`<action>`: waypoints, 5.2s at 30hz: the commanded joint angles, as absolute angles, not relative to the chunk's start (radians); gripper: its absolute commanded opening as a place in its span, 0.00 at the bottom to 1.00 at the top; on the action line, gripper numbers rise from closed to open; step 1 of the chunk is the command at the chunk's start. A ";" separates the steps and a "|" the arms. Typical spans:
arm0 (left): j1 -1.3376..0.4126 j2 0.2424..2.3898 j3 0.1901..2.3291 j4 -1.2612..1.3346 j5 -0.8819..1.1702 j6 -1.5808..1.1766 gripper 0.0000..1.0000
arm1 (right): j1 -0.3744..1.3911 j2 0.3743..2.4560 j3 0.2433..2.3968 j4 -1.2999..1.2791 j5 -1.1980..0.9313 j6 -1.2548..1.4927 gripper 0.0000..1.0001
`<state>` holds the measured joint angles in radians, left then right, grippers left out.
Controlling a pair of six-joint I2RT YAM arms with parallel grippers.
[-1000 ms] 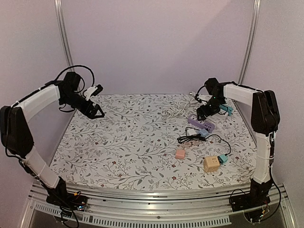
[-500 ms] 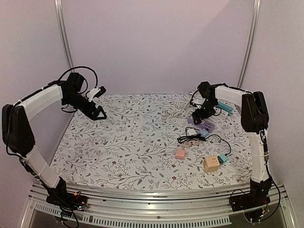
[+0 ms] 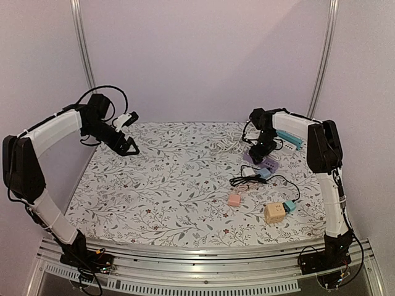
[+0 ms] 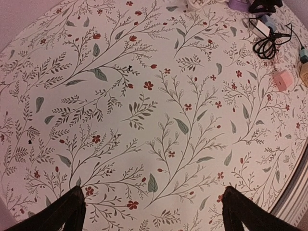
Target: Insert the plug
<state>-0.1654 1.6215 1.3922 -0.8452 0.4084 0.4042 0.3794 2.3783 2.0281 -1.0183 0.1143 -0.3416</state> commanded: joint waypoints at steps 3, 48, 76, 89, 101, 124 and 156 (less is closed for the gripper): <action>-0.182 1.613 1.411 -0.857 0.393 0.415 0.99 | 0.461 2.463 2.011 -1.164 0.108 -0.430 0.67; -0.019 1.358 1.335 -0.880 0.198 0.537 0.99 | 1.112 2.208 2.094 -0.901 0.011 -0.538 0.00; -0.041 1.346 1.310 -0.922 0.298 0.548 0.99 | 1.111 2.181 2.008 -1.031 0.136 -0.341 0.99; -0.097 1.392 1.331 -0.921 0.281 0.531 0.99 | 0.732 1.610 1.363 -1.176 0.344 0.504 0.99; -0.110 1.378 1.306 -0.908 0.267 0.532 0.99 | 0.689 1.607 1.170 -1.141 0.135 0.518 0.99; -0.114 1.399 1.315 -0.903 0.268 0.528 0.99 | 0.722 1.718 1.098 -1.057 0.029 0.538 0.62; -0.978 1.378 1.827 -1.302 -0.257 0.685 0.99 | 0.736 1.403 1.410 -0.449 -0.426 0.958 0.00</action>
